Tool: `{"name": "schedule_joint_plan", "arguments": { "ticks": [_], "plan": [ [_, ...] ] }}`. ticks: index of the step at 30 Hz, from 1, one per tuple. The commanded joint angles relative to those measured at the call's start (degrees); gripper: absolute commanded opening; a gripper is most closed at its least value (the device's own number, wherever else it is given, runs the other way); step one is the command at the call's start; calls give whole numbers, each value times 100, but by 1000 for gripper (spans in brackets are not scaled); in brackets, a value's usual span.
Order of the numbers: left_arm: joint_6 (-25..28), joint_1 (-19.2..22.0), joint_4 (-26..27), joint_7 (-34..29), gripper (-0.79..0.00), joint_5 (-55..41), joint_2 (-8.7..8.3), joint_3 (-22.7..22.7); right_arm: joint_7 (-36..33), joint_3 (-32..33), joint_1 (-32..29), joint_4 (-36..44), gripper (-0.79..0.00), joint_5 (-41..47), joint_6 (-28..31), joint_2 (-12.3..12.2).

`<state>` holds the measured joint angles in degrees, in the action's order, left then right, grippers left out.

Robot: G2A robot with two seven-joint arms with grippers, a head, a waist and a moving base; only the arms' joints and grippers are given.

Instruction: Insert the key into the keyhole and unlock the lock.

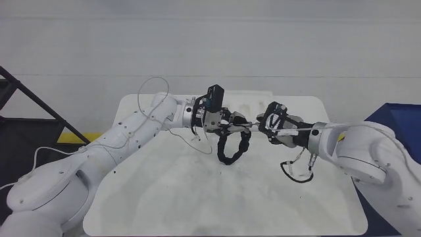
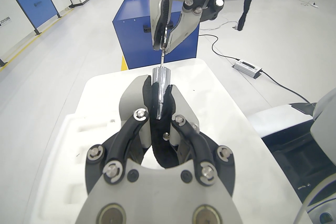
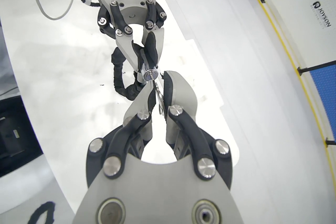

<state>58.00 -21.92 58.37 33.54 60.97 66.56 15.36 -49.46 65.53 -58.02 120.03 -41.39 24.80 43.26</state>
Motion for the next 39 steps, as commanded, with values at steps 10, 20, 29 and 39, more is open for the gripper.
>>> {"name": "schedule_joint_plan", "arguments": {
  "ticks": [10, 20, 29, 39],
  "plan": [
    [0, -134, 53, 210, -785, 601, 34, 290, -326, 185, -74, -85, -739, 1211, -530, 31],
    [-84, -289, -233, 6, -785, 911, 71, 522, -474, 226, -103, -137, 0, 1427, -409, 41],
    [-18, -605, -546, -249, -785, 1055, 181, 542, -345, 414, -270, -284, 0, 1633, -297, 32],
    [0, -953, -701, -717, -785, 1221, 424, 7, -184, 745, -509, -382, 0, 1734, -171, 0]
  ]
}}
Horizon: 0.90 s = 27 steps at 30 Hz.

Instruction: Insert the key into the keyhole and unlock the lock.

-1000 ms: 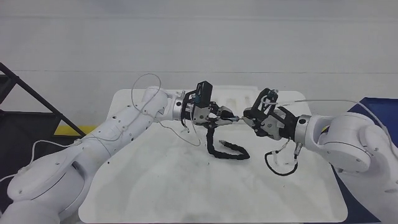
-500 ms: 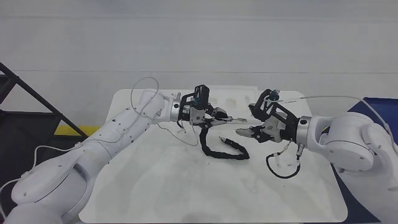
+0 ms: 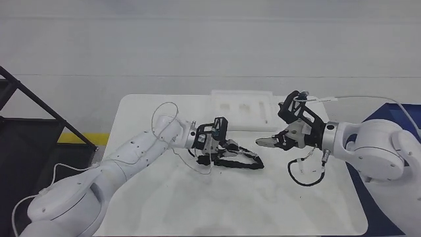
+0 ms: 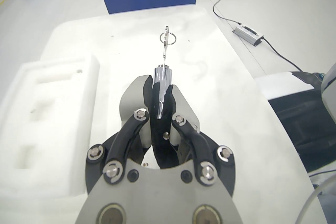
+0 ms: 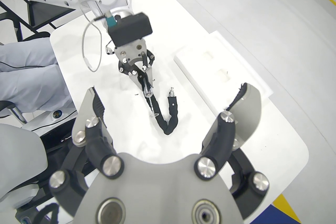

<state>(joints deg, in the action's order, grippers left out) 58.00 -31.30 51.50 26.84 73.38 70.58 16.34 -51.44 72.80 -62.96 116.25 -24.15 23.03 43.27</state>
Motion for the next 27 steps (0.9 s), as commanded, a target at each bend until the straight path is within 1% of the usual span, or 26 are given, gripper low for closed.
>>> {"name": "schedule_joint_plan", "arguments": {
  "ticks": [1, 5, 6, 7, 8, 14, 17, 18, 22, 25, 27],
  "plan": [
    [0, -18, -37, -105, -785, -42, 50, -186, 31, 37, -34, -5, 0, 15, 19, -2],
    [0, 50, -179, -253, -785, -203, 153, -537, 44, 69, -99, -30, 0, 32, 71, -3],
    [0, 72, -217, -279, -686, -246, 177, -624, 34, 67, -104, -31, 0, 39, 89, -2],
    [0, 79, -251, -324, -440, -269, 201, -660, 24, 65, -104, -33, 0, 45, 105, -1],
    [0, 58, -277, -385, 0, -282, 225, -660, 18, 62, -102, -40, 0, 49, 116, 0],
    [0, 6, -415, -710, 0, -493, 341, -660, 14, -3, -61, -152, 0, 72, 286, 16],
    [0, 90, -455, -621, 0, -590, 357, -660, 31, -73, 3, -299, 0, 113, 467, 30],
    [0, 156, -461, -492, 0, -659, 347, -660, 35, -104, 37, -362, 0, 124, 566, 36],
    [0, 467, -505, 67, 0, -811, 218, -660, 74, -286, 282, -716, 0, 170, 1127, 71],
    [0, 785, -456, 484, 0, -779, 39, -660, 284, -481, 543, -1122, 0, 359, 1611, 127],
    [0, 1002, -460, 772, 0, -764, -110, -660, 220, -648, 796, -1393, 0, 396, 1823, 166]
  ]
}}
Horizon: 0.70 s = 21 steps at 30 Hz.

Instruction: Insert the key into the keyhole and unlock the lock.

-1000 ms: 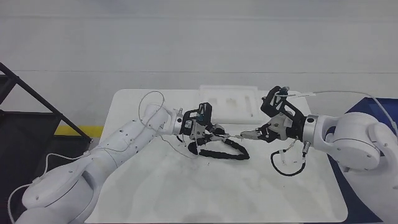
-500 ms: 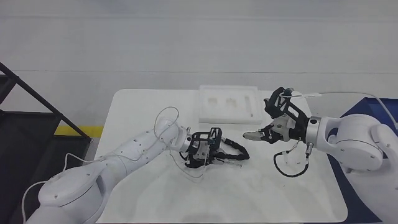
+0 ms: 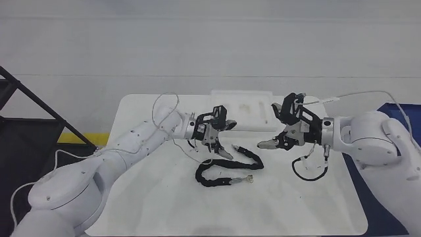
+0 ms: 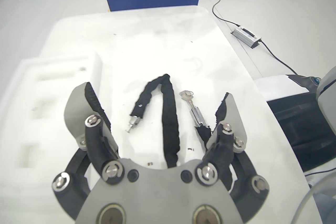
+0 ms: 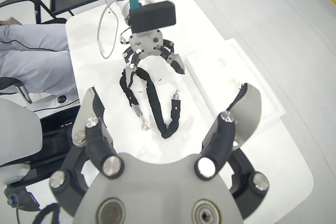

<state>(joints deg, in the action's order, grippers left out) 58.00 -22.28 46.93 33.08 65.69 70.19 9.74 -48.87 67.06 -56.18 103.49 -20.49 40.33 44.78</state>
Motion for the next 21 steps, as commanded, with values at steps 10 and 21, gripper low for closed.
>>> {"name": "schedule_joint_plan", "arguments": {
  "ticks": [10, 21],
  "plan": [
    [0, 1271, -11, 677, 0, -319, -707, 0, 170, -978, 1852, -1740, 0, 401, 1134, 368],
    [0, 1879, 356, -620, 0, -1819, -985, 0, 248, -2020, 3636, -3265, 0, 928, 1756, 873]
  ]
}}
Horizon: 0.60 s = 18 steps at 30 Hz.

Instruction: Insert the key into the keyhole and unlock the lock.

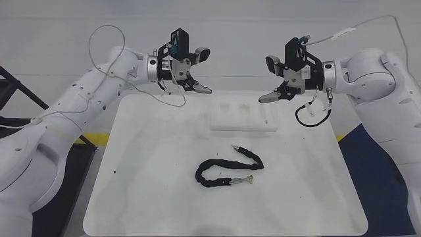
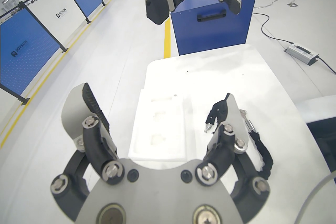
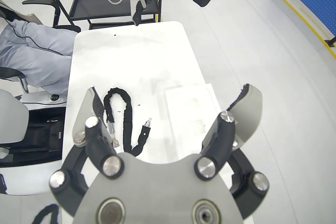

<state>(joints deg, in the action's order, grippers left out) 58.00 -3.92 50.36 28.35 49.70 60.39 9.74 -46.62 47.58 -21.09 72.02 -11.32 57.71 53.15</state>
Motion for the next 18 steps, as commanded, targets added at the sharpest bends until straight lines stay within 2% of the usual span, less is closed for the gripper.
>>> {"name": "schedule_joint_plan", "arguments": {
  "ticks": [1, 6, 18],
  "plan": [
    [0, 101, -1, -319, 0, -407, -12, 0, 44, -157, 247, -245, 0, 32, 29, 82],
    [0, 306, -29, -1201, 0, -1089, -14, 0, 177, -485, 697, -670, 0, 20, 29, 282],
    [0, 305, -29, -1200, -1, -1088, -14, 0, 202, -497, 712, -692, 0, 5, 29, 291]
  ]
}}
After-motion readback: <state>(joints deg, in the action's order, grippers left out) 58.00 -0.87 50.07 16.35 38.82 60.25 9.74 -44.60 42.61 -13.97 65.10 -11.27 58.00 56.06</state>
